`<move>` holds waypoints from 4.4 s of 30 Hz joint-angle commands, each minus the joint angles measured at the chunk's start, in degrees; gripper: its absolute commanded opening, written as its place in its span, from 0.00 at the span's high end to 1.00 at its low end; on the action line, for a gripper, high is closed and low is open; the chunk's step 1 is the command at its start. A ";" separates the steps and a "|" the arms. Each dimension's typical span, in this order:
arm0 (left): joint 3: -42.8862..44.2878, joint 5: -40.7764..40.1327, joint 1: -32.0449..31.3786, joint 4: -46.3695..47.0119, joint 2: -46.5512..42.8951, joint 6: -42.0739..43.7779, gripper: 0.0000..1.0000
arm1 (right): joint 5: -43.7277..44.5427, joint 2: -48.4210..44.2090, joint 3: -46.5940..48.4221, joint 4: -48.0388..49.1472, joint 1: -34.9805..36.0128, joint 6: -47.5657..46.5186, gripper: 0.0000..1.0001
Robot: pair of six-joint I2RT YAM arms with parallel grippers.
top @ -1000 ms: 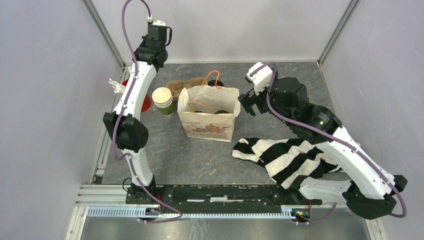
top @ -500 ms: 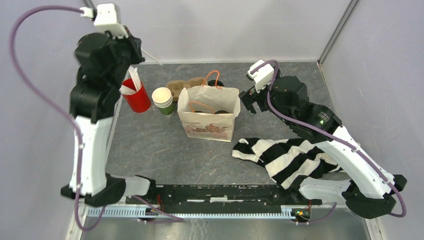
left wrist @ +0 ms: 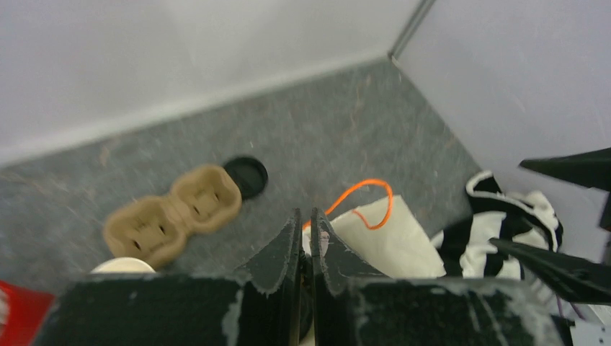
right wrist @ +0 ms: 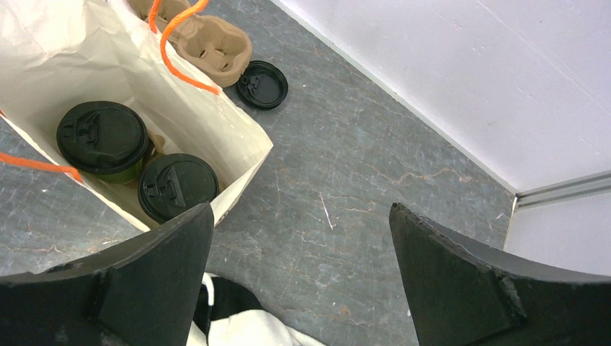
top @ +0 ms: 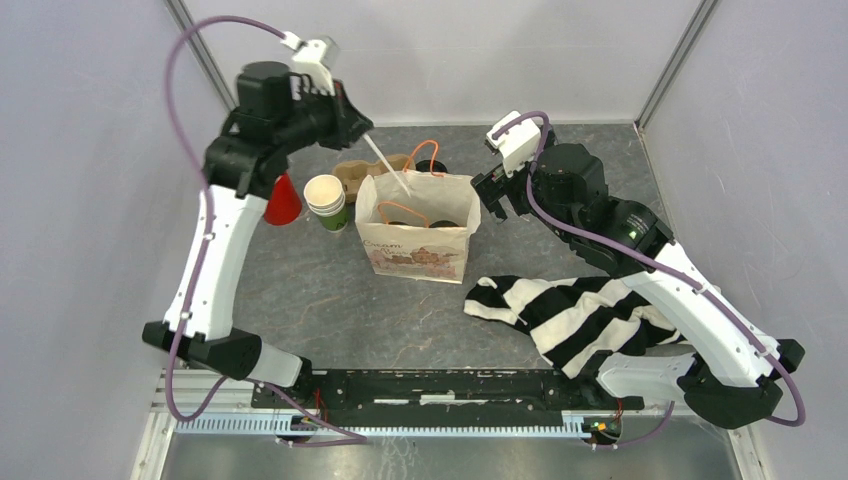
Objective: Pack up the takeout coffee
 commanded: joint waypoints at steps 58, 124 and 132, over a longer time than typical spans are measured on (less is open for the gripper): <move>5.42 -15.85 28.53 -1.62 26.39 -5.85 0.62 | 3.07 -1.91 -1.67 2.37 1.86 -2.39 0.02; 7.18 -16.45 27.97 5.52 34.55 3.99 0.65 | 2.04 -0.76 -0.51 2.22 2.65 -2.30 0.02; 5.19 -17.72 27.53 5.54 34.42 4.47 0.66 | 1.93 -0.69 -0.43 2.21 2.74 -2.21 0.02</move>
